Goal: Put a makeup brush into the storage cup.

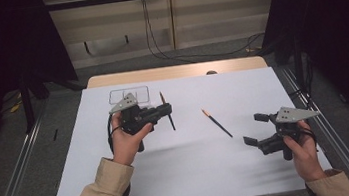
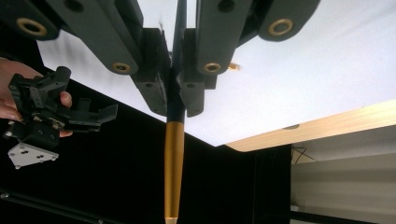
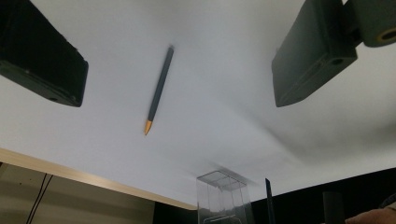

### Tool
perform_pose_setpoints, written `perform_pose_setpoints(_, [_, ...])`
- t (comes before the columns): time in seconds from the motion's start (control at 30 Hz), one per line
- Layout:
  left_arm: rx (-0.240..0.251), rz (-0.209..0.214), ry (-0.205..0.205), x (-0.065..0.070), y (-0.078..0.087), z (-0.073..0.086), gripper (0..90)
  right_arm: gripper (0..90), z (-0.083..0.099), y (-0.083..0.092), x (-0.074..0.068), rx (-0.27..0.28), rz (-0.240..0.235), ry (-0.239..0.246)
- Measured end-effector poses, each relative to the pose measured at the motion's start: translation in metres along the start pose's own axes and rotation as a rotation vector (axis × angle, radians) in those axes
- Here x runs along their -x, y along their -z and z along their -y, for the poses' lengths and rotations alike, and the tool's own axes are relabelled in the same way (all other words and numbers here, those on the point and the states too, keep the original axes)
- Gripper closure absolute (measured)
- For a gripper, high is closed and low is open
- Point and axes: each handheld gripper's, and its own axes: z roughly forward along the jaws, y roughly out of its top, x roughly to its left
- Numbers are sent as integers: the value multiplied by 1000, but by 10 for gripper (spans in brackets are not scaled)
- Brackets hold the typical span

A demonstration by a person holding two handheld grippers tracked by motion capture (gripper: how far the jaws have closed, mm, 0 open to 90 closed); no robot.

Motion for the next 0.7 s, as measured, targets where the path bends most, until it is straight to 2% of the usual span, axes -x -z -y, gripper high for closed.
perform_pose_setpoints(0.7, [2,-31,-29,-2,8,-10,833,34,2,4,0,8,0,18])
